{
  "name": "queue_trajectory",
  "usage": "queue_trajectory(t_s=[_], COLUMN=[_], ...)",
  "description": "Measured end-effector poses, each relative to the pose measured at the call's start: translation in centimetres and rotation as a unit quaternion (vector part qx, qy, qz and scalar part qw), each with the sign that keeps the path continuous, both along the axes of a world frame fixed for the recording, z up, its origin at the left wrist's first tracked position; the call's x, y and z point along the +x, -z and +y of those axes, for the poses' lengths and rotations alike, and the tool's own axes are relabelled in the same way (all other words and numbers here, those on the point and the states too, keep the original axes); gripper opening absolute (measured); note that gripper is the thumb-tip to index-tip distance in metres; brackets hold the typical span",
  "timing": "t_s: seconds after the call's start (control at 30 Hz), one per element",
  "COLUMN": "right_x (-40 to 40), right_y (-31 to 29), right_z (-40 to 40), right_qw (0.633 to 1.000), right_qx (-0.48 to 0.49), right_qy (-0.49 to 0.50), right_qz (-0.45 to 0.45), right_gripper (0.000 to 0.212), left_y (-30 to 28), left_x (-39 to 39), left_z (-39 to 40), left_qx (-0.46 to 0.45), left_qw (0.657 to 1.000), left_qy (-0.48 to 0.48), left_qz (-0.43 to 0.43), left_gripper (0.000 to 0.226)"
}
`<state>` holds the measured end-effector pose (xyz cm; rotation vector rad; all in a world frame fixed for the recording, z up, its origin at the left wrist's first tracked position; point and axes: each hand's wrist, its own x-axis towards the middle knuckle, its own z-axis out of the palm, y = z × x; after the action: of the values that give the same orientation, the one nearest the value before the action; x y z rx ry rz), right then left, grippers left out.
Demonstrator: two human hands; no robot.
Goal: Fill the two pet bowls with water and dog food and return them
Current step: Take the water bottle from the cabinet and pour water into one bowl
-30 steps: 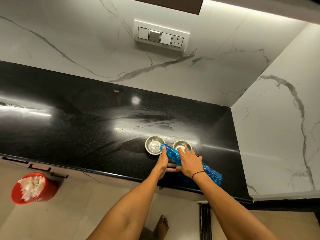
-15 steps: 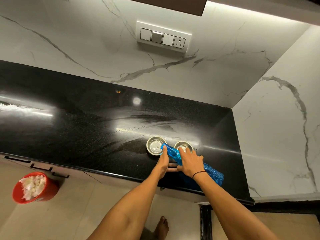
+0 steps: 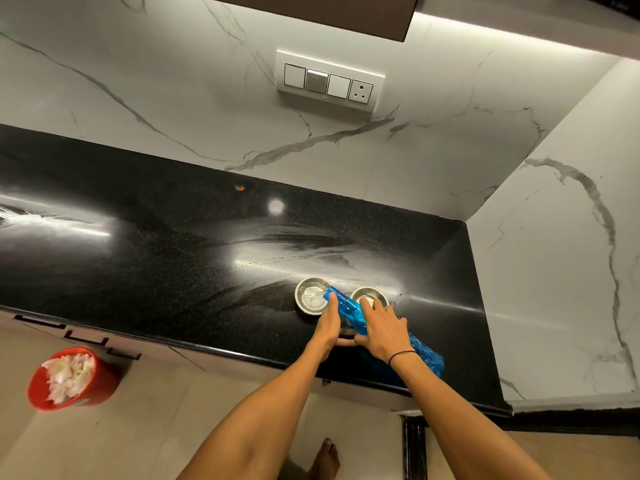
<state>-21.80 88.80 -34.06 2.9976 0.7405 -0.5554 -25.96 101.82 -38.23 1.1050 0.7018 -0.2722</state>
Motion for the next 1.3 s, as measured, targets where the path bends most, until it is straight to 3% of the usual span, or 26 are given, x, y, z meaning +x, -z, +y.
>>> queue_trajectory(t_s=[0.17, 0.23, 0.33, 0.53, 0.67, 0.8, 0.9, 1.03, 1.3], right_x=[-0.1, -0.2, -0.2, 0.0, 0.7, 2.3, 4.3, 9.9, 23.5], right_y=[0.2, 0.2, 0.3, -1.5, -3.0, -4.0, -4.6, -5.3, -5.5], right_z=[-0.1, -0.3, -0.7, -2.5, -5.5, -9.0, -11.2, -13.4, -13.3], right_qw=[0.999, 0.998, 0.995, 0.969, 0.932, 0.893, 0.857, 0.805, 0.781], right_qx=[0.034, 0.054, 0.096, 0.228, 0.316, 0.365, 0.407, 0.445, 0.455], right_qy=[0.002, 0.004, 0.011, 0.08, 0.168, 0.253, 0.305, 0.38, 0.416], right_qz=[-0.014, -0.025, -0.036, -0.058, -0.053, -0.066, -0.084, -0.094, -0.103], right_gripper=[0.069, 0.069, 0.07, 0.067, 0.062, 0.054, 0.052, 0.065, 0.08], left_y=[-0.8, -1.1, -1.7, -3.7, -6.7, -8.8, -9.6, -10.1, -8.3], left_x=[-0.3, -0.3, -0.4, 0.6, 3.6, 7.2, 9.6, 12.7, 15.7], left_z=[0.2, 0.3, 0.1, -1.0, -2.3, -5.5, -7.6, -9.1, -5.7], left_qx=[0.056, 0.132, 0.24, 0.368, 0.439, 0.443, 0.366, 0.334, 0.396], left_qw=[0.998, 0.99, 0.966, 0.886, 0.805, 0.753, 0.776, 0.831, 0.82], left_qy=[-0.004, 0.009, 0.036, 0.179, 0.265, 0.344, 0.362, 0.296, 0.324], left_qz=[-0.038, -0.054, -0.09, -0.219, -0.297, -0.343, -0.365, -0.332, -0.258], left_gripper=[0.074, 0.077, 0.06, 0.066, 0.061, 0.058, 0.059, 0.052, 0.028])
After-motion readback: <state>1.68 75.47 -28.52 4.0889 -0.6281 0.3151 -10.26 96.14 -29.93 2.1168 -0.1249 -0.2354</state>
